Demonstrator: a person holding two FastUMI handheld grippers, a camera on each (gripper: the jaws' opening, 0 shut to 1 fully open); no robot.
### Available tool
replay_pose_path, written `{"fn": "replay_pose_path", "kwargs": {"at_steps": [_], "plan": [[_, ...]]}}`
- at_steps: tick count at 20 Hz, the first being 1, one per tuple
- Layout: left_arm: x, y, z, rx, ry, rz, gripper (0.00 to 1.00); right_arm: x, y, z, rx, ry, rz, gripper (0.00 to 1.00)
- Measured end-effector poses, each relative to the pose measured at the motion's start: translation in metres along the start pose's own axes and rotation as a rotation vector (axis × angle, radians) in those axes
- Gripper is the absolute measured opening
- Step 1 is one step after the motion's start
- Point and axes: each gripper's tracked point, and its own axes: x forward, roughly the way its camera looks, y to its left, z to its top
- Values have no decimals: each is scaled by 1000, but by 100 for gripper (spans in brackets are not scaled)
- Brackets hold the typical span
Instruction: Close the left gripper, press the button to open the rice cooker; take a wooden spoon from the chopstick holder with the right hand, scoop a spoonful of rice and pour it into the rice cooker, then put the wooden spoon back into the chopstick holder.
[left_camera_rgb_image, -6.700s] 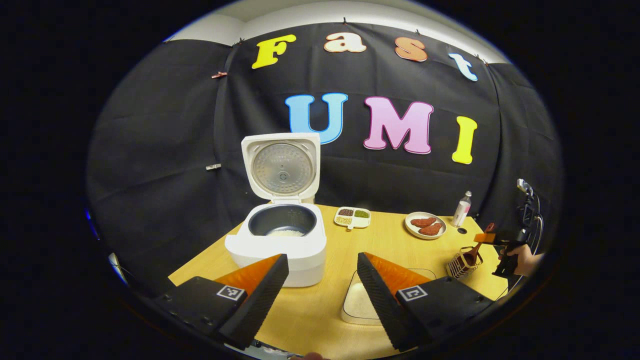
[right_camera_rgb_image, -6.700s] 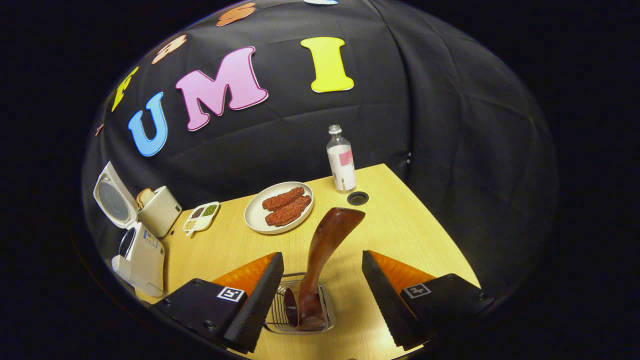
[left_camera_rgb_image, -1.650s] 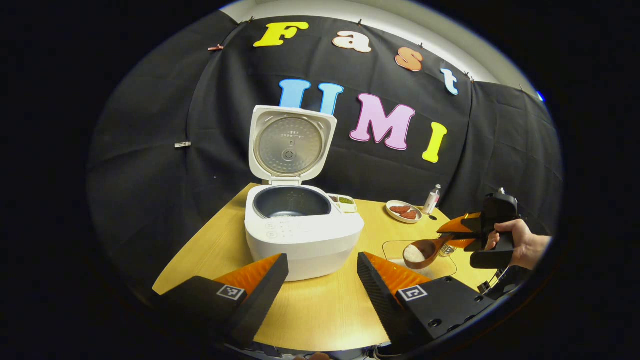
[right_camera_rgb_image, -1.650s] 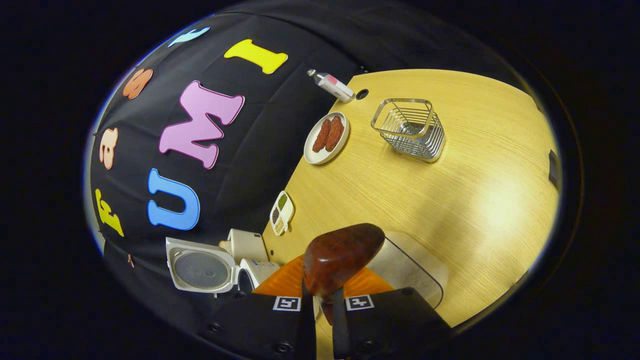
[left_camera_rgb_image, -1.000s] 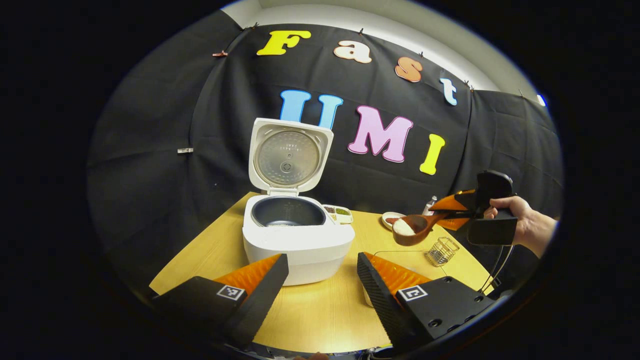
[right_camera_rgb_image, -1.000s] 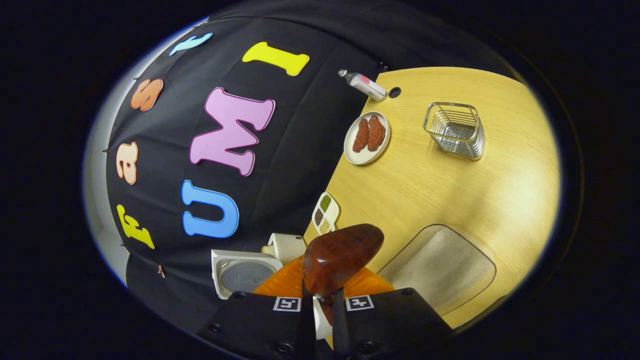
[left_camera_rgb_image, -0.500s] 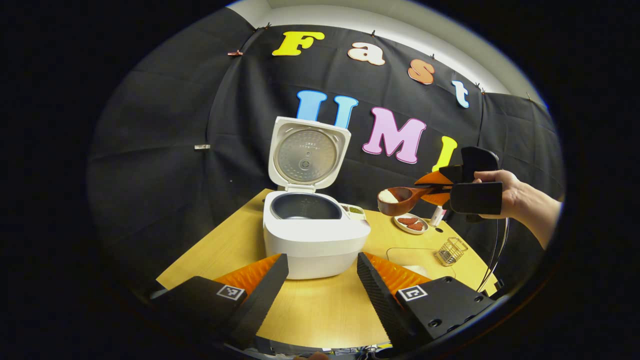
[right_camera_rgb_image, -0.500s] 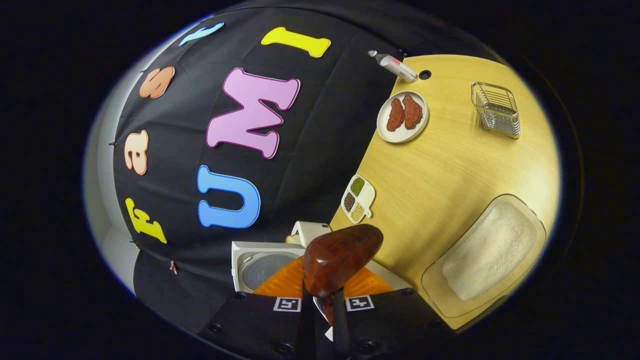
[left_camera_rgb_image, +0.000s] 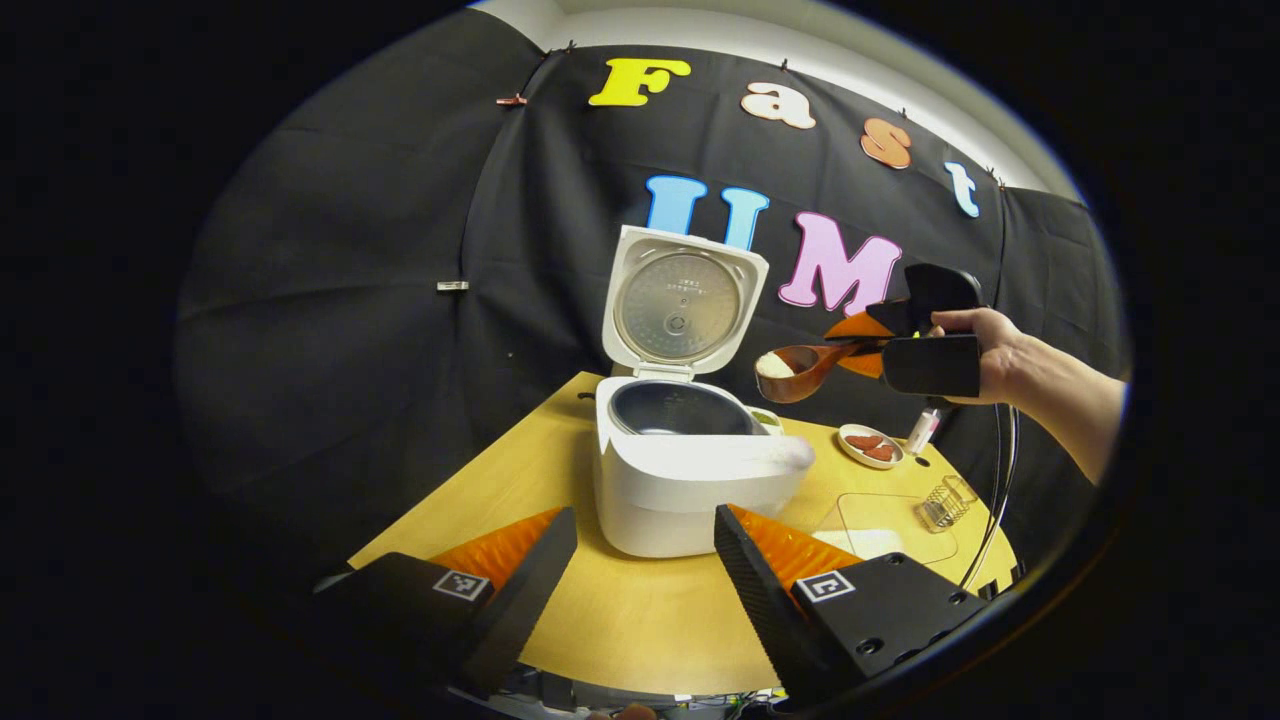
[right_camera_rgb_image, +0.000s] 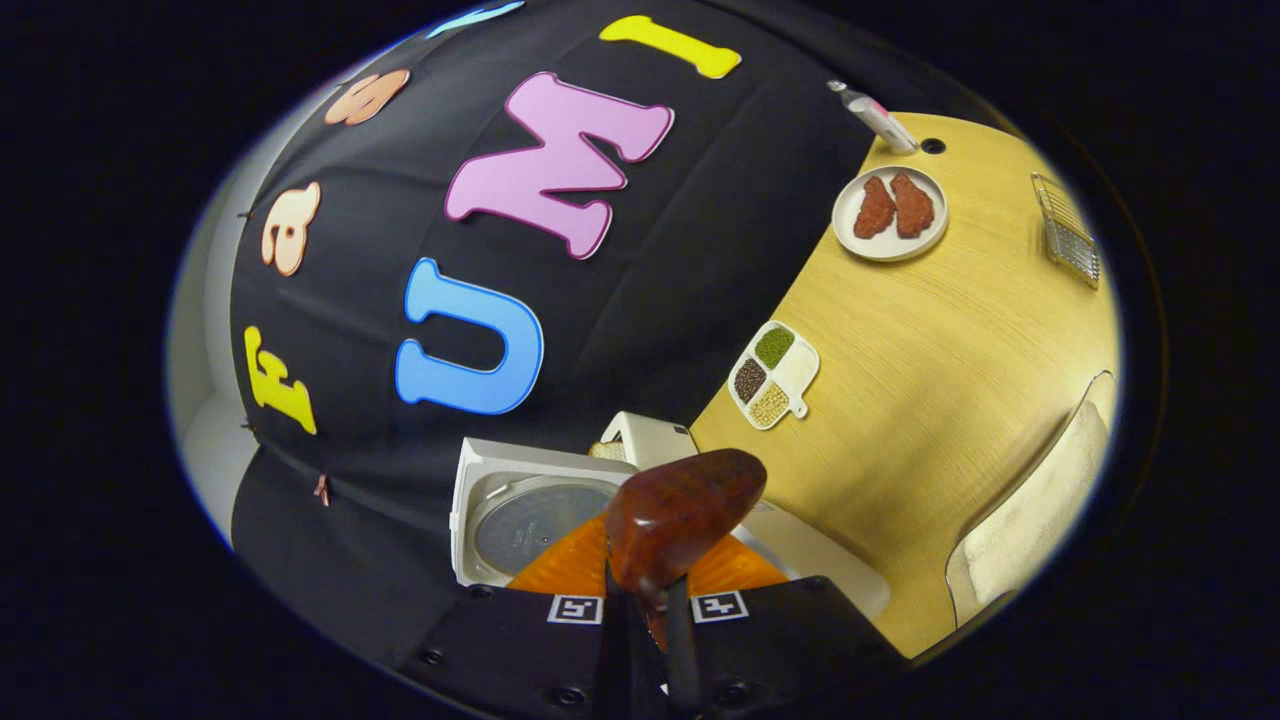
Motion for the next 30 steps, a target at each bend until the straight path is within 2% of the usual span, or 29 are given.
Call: {"fn": "replay_pose_path", "kwargs": {"at_steps": [5, 8, 13, 21, 28, 29, 30], "plan": [[11, 20, 6, -11, -1, 21, 96, 36, 15, -30, -181, 3, 3, 17], [12, 27, 6, 0, -2, 29, 96, 48, 17, -42, -345, -35, 6, 17], [16, 30, 2, 9, 7, 30, 96, 61, 27, -77, -670, -26, 61, 17], [23, 33, -4, -2, 17, 31, 96, 71, 52, -124, -1114, -2, 189, 17], [29, 37, -6, -26, 12, 45, 96, 73, 53, -152, -1414, -6, 258, 17], [30, 37, -7, -28, 12, 46, 96, 74, 52, -155, -1454, -9, 266, 12], [29, 37, -8, -31, 12, 47, 96, 74, 50, -159, -1487, -10, 274, 17]]}}
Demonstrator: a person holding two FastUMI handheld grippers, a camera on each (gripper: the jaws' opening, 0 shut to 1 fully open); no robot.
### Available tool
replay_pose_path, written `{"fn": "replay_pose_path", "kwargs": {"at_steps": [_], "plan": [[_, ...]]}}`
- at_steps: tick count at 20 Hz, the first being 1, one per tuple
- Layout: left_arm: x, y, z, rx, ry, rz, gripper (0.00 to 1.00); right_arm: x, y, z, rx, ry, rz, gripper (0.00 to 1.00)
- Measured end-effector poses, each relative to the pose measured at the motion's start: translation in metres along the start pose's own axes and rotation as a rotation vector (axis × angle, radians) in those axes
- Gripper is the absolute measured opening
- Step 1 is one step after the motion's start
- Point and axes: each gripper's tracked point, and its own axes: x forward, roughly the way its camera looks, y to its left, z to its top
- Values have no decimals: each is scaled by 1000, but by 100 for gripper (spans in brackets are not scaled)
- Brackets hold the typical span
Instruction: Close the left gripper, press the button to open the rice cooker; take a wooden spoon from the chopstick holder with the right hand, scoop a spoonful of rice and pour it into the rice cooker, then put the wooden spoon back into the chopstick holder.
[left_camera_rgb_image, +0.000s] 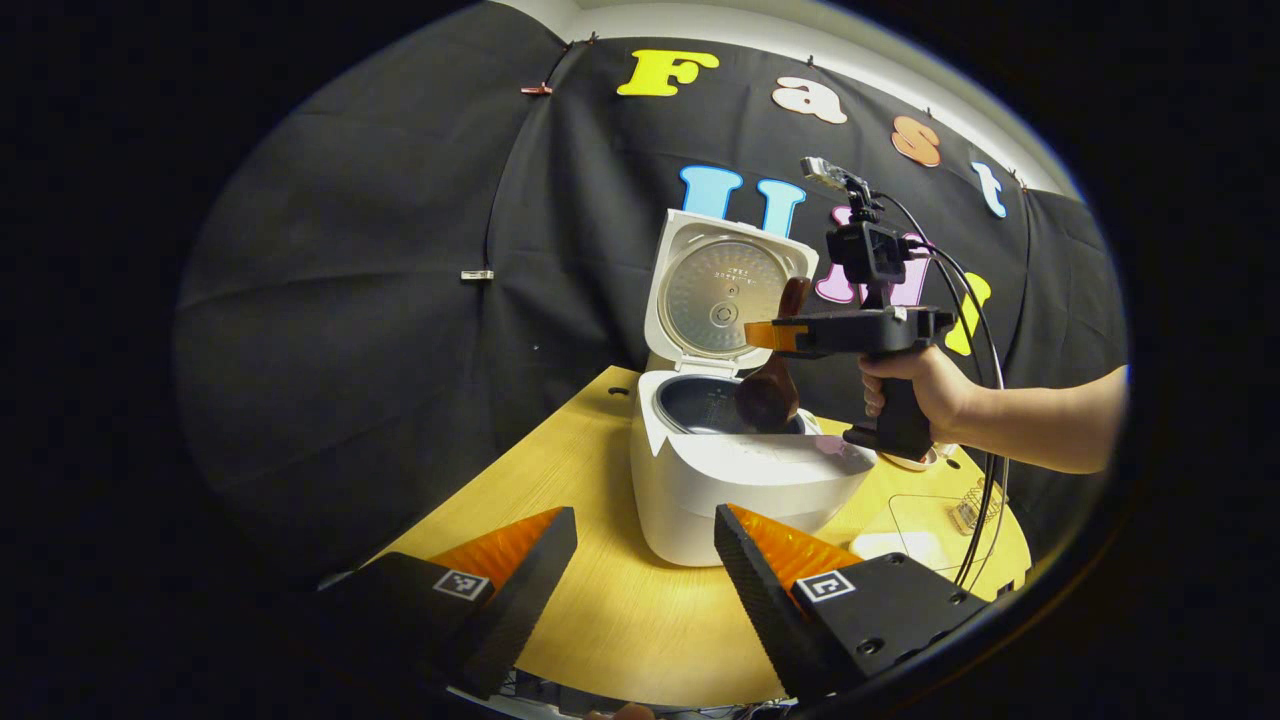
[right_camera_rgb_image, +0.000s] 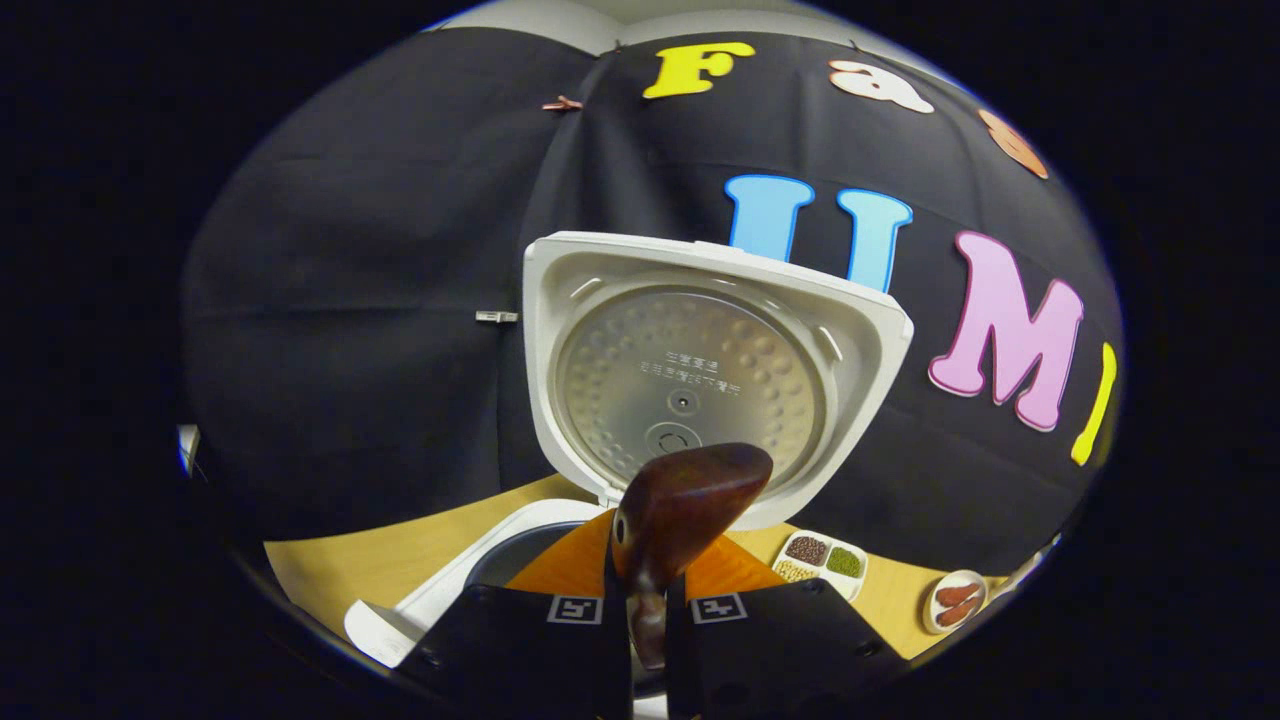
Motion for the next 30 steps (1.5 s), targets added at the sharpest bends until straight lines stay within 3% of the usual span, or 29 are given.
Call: {"fn": "replay_pose_path", "kwargs": {"at_steps": [5, 14, 20, 23, 30], "plan": [[2, -1, -1, 0, 2, 4, 96, -1, 8, -2, -20, 6, 24, 17], [-5, -23, 6, 15, -8, -27, 95, -35, -50, 36, 298, -38, -65, 17], [-9, -61, 19, 57, -29, -68, 96, -95, -122, 68, 441, -122, -143, 17], [-13, -81, 30, 97, -51, -63, 96, -133, -176, 77, 444, -170, -220, 17], [-14, -153, 36, 69, -39, -118, 96, -233, -306, 48, 490, -205, -411, 17]]}}
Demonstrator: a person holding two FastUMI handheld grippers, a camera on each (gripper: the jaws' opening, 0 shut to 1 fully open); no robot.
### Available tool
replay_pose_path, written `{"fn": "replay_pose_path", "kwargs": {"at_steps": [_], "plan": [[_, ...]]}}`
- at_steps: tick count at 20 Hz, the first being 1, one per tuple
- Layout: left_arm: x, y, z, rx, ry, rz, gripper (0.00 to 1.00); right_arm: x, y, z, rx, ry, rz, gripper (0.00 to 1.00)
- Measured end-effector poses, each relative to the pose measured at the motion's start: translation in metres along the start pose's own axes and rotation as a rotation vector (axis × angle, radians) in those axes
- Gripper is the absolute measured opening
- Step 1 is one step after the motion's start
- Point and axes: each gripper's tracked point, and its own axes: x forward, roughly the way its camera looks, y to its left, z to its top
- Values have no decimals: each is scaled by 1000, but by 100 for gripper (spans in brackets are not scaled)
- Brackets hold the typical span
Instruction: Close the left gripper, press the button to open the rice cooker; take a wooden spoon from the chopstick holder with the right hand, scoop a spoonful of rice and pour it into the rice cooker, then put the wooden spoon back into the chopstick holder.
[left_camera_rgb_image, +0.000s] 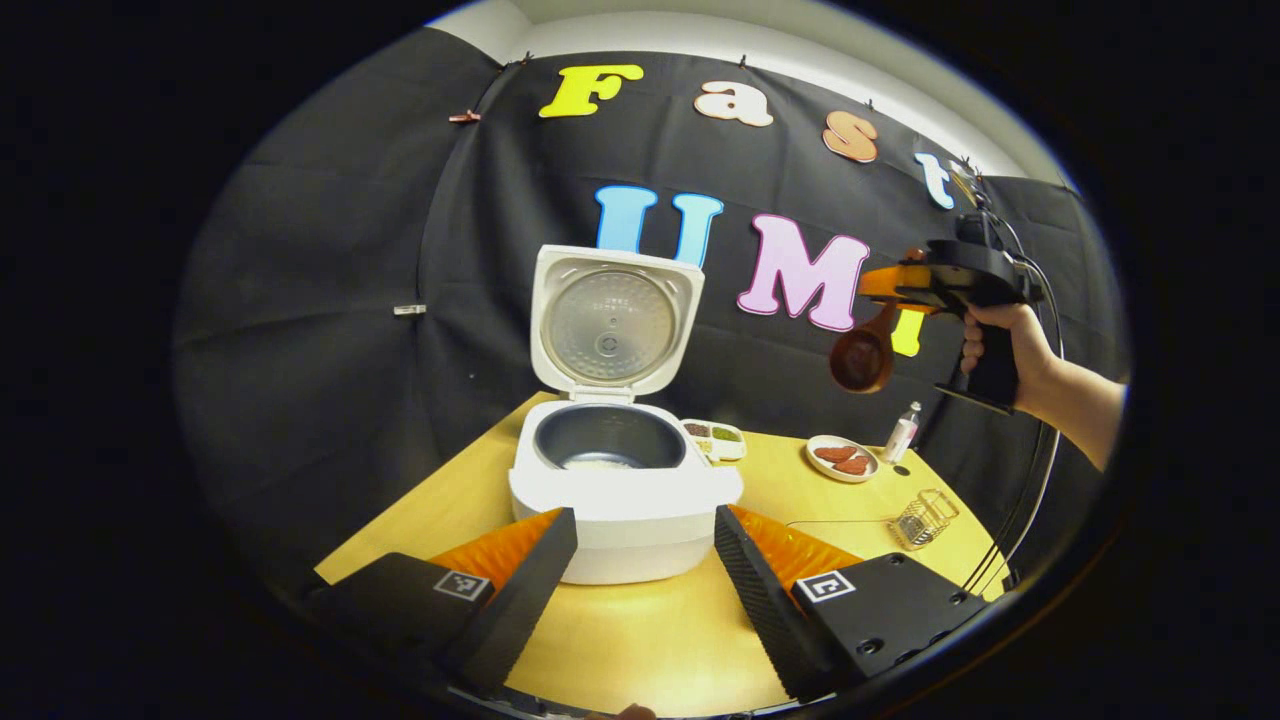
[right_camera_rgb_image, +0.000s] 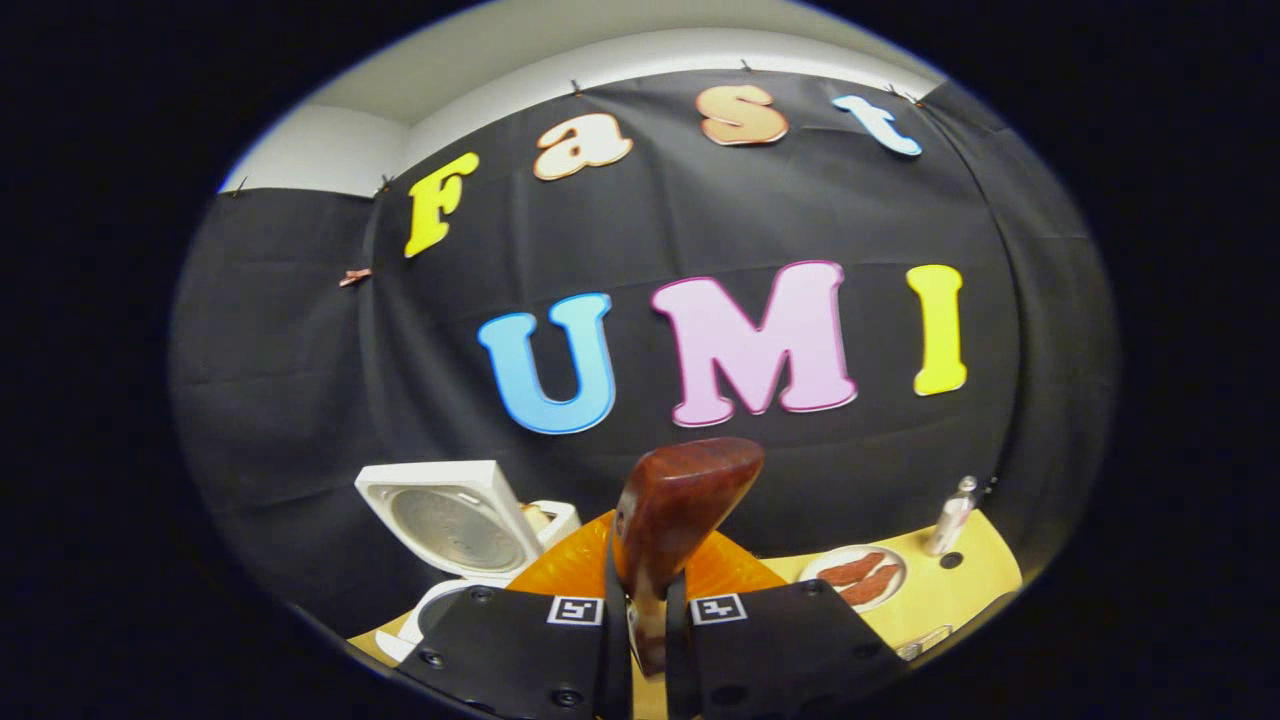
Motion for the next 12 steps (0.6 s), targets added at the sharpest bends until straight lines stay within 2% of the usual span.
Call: {"fn": "replay_pose_path", "kwargs": {"at_steps": [4, 5, 6, 12], "plan": [[6, -40, 8, 48, -2, -33, 96, -25, -90, -1, 45, 13, -98, 17], [7, -48, 8, 60, 2, -40, 96, -31, -109, -5, 48, 19, -123, 12], [9, -55, 6, 69, 8, -48, 95, -35, -122, -8, 47, 26, -147, 17], [17, -92, -9, 77, 61, -68, 95, -56, -211, -53, 101, 103, -242, 17]]}}
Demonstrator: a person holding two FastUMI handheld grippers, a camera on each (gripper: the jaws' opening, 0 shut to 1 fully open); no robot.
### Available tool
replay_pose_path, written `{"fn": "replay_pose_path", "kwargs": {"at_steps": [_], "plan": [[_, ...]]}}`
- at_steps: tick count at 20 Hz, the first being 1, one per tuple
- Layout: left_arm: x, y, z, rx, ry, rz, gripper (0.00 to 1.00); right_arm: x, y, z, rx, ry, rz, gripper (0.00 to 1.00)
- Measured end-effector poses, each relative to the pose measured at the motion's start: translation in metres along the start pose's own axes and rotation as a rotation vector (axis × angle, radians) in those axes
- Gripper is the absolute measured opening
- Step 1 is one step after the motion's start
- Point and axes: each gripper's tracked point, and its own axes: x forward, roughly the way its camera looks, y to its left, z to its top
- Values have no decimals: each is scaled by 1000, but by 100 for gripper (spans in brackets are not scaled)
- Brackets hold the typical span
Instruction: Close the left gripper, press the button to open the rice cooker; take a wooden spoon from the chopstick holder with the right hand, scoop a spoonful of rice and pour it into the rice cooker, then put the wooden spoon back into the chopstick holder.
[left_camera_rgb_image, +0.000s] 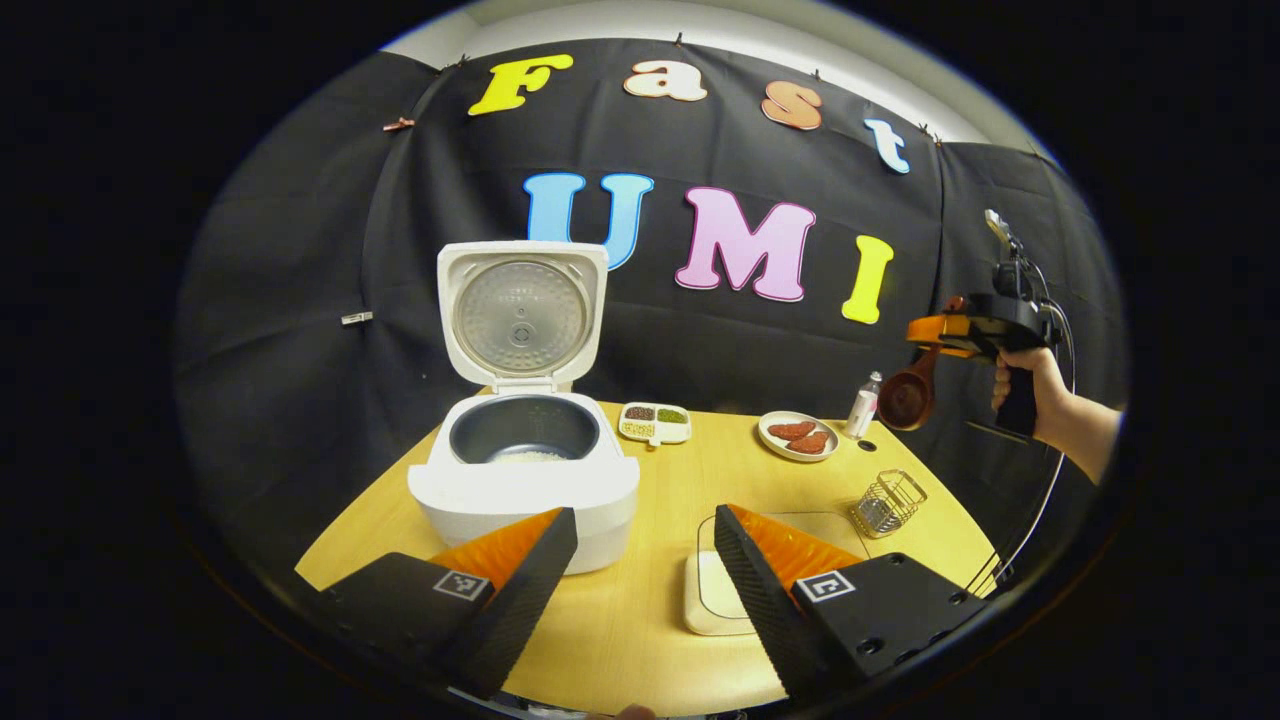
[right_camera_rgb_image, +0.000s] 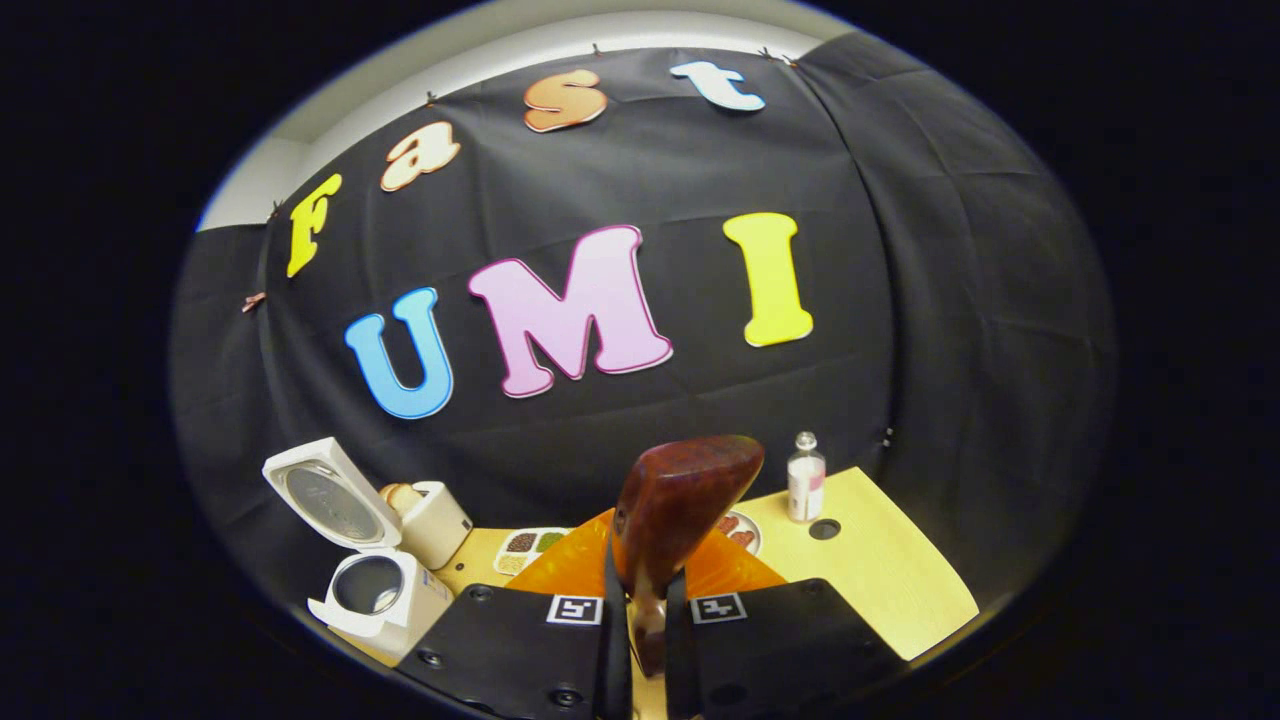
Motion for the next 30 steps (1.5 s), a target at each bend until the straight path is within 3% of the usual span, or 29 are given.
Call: {"fn": "replay_pose_path", "kwargs": {"at_steps": [3, 4, 5, 12, 22, 25, 30], "plan": [[10, -8, 10, 2, -7, 21, 95, 7, -33, -22, 8, 37, -33, 17], [13, -10, 13, 7, -9, 32, 95, 10, -43, -29, 12, 51, -39, 12], [17, -11, 17, 14, -11, 44, 95, 13, -51, -37, 16, 63, -45, 17], [31, -10, 43, 40, -33, 144, 95, 29, -101, -92, 68, 141, -87, 17], [28, -33, 29, -4, 4, 174, 96, 30, -132, -176, 113, 268, -148, 18], [23, -42, 30, -43, -5, 177, 96, 31, -136, -184, 148, 269, -165, 14], [11, -39, 27, -46, -9, 191, 95, 25, -134, -188, 176, 293, -176, 25]]}}
